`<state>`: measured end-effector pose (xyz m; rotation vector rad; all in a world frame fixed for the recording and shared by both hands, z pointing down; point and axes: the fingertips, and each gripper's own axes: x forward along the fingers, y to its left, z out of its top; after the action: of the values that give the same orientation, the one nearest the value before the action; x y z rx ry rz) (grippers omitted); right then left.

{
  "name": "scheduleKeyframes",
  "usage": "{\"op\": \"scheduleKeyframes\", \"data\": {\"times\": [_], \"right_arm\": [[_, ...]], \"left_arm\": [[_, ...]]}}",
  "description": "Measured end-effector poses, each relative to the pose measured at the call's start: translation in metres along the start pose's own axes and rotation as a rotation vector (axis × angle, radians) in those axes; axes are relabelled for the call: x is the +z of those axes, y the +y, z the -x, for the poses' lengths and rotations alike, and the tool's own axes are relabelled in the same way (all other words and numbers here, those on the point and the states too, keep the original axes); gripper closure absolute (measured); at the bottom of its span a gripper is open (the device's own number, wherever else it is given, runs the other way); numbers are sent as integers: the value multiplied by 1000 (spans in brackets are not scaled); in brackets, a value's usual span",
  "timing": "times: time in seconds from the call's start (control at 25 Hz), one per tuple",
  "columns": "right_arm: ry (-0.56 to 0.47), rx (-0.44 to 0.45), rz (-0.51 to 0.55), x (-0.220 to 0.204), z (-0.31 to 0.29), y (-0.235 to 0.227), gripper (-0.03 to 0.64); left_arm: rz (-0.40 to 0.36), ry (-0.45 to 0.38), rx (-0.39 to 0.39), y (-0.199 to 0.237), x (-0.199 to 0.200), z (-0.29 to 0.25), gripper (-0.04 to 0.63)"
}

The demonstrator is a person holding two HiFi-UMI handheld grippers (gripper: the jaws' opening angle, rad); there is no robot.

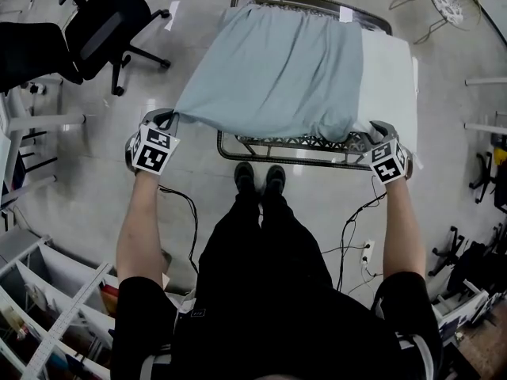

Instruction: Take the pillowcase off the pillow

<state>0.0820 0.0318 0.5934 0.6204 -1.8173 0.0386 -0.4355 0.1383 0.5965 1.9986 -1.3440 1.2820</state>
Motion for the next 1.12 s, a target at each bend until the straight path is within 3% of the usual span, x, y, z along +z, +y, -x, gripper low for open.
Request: {"op": "scheduleKeyframes", "data": {"times": [0.2,0.36,0.48,0.6,0.68,0.8,0.92,1.0,1.12], "right_arm": [[13,-20,-46,1,5,0,483],[89,-47,-13,2,-2,9,481],[92,-68,-11,3,1,14,444],[-6,-80,-42,20,12,17,432],[-33,-53,-10,28,12,27,380],[18,-7,99,19,-5,45,299],[62,-46,231,4,-29,52,242],[57,-109,281,3,-41,50,245],[28,-160,225,9,-44,42,416]], "left_arm": [[10,-18,0,23,3,-2,588],[-24,-78,36,2,26,10,580],[-28,-142,3,-35,46,22,474],[-126,-162,-80,-91,60,22,436],[-217,-161,-117,-127,70,14,410],[-297,-137,-141,-163,84,-7,350],[-330,-79,-107,-169,84,-28,339],[-339,-57,-92,-166,80,-32,356],[-368,-35,-85,-162,77,-28,398]]}}
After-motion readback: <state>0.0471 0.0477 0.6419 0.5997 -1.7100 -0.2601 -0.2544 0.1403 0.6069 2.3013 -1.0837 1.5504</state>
